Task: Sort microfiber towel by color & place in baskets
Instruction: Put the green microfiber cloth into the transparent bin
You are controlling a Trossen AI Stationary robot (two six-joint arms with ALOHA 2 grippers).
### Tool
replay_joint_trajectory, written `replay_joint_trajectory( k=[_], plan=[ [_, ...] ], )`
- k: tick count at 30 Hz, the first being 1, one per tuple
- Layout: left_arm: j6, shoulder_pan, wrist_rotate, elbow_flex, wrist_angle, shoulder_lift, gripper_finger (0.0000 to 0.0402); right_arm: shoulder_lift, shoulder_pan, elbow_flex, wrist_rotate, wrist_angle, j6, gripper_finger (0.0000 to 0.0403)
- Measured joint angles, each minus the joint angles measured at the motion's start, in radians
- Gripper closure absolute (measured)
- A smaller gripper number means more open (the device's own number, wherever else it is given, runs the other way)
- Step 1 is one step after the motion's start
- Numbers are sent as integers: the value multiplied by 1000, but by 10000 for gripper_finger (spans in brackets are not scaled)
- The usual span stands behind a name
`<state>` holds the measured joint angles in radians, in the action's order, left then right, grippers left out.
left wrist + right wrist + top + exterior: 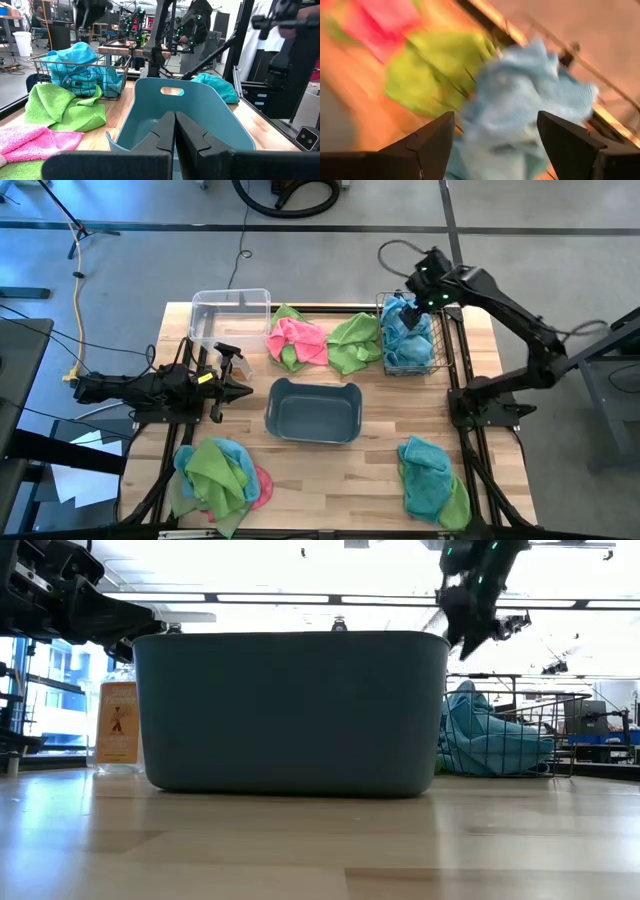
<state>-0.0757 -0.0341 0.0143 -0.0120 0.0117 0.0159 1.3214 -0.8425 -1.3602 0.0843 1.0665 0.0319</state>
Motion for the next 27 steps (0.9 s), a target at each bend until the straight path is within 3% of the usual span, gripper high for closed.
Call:
replay_joint_trajectory(
  k=[4,8,14,18,22,27],
  plan=[
    [0,0,0,0,0,0,401,-132,23,0,136,-127,-103,123],
    [0,0,0,0,0,0,401,-255,102,0,150,-233,-216,123],
    [0,0,0,0,0,0,401,-366,302,13,-14,-237,-329,123],
    [0,0,0,0,0,0,401,-423,449,143,-113,-302,-444,123],
    [-10,0,0,0,17,0,401,-466,593,361,-189,-529,-586,123],
    [-160,0,0,0,134,0,401,-445,747,586,-211,-1018,-707,123]
  ],
)
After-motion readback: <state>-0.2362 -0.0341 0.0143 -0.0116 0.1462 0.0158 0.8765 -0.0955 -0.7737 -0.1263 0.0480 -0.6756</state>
